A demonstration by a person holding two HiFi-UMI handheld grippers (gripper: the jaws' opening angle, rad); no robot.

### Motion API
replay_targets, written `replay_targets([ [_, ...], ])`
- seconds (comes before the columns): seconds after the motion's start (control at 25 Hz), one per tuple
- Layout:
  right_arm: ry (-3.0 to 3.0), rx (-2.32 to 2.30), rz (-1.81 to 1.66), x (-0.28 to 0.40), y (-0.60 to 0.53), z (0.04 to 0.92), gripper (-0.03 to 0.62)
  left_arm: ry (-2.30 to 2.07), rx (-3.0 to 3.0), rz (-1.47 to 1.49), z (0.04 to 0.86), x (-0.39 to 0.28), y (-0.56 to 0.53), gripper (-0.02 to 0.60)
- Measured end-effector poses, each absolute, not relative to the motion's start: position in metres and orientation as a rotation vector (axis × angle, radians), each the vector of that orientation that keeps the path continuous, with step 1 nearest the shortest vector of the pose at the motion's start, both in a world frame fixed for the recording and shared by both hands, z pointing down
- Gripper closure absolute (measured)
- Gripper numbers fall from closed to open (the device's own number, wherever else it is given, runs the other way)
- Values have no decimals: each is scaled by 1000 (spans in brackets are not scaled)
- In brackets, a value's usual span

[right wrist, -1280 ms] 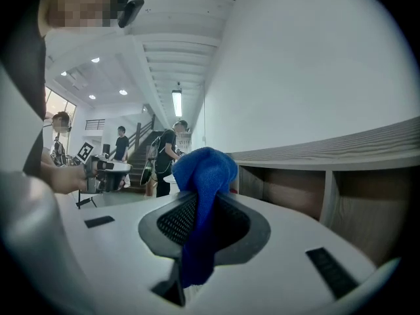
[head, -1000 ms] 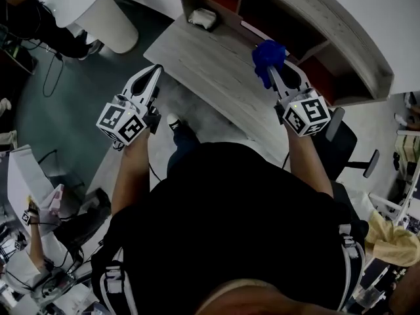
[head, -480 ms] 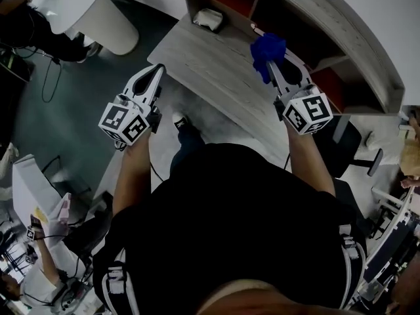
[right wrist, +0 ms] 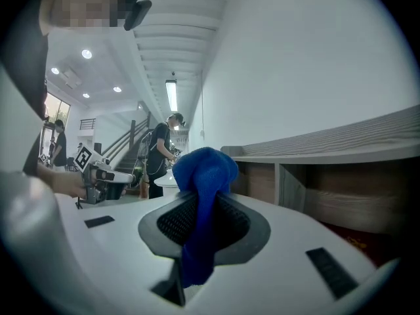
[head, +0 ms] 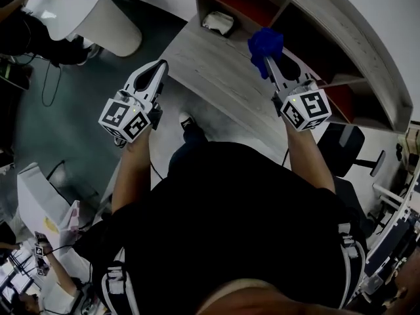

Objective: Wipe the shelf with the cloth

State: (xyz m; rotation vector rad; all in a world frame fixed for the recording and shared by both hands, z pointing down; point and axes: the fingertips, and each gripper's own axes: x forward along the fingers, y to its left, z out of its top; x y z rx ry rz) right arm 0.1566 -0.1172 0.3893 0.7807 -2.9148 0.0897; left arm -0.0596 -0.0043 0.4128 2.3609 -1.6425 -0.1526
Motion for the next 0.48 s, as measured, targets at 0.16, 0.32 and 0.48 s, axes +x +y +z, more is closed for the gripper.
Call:
replay_targets([
  [0.16,-2891,806,67,126,-132,389,528,-1606,2378,-148,412,-87,-24,565],
  [0.32,-2864,833,59,100,-142,388,528,-1557,2397,-156,412,-111,-39,565],
  [0.48,-2842,870,50,77,-153,387,528,-1487,2431,-128,412,-125,-50,565],
])
